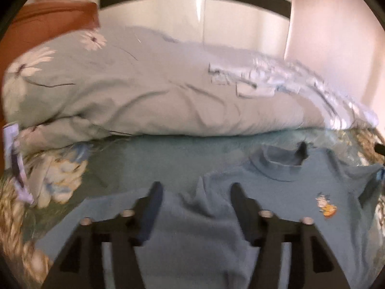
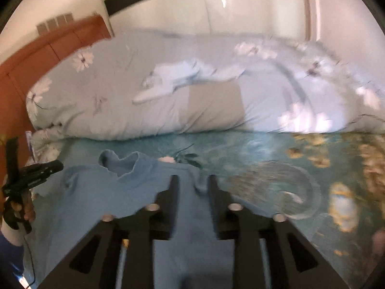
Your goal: Fold clothes
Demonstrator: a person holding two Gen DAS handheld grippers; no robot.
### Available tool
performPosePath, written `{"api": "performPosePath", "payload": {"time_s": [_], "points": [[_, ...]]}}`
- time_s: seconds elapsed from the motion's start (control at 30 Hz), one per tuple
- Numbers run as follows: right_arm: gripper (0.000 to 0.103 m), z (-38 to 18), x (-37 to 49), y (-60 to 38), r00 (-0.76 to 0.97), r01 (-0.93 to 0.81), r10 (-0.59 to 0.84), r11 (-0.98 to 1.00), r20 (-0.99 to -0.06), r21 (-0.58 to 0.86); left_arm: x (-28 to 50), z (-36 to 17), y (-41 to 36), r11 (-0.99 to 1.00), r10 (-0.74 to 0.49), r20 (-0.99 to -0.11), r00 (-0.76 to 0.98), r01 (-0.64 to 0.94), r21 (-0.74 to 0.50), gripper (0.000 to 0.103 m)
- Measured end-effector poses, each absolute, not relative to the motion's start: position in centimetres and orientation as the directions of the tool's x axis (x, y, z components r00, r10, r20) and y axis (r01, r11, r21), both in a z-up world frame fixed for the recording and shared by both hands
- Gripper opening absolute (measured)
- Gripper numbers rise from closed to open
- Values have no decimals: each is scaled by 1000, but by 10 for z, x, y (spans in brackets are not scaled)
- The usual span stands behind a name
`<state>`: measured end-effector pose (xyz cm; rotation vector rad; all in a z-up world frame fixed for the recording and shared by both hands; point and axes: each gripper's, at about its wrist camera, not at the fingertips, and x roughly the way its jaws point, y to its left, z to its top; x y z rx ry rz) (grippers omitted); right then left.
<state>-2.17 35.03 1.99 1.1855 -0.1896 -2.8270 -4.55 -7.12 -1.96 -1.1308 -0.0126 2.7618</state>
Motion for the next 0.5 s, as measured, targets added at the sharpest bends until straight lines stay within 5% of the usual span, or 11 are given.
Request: {"api": "performPosePath", "payload": {"time_s": [0.2, 0.5], "points": [[52, 22, 48, 394, -716, -164, 54, -982, -696, 93, 6, -30, -66, -981, 195, -721, -664, -134, -143, 65], [52, -49, 52, 410, -621, -245, -191, -874, -760, 419, 34, -40, -68, -910, 379, -733, -565, -83, -406, 65]]}}
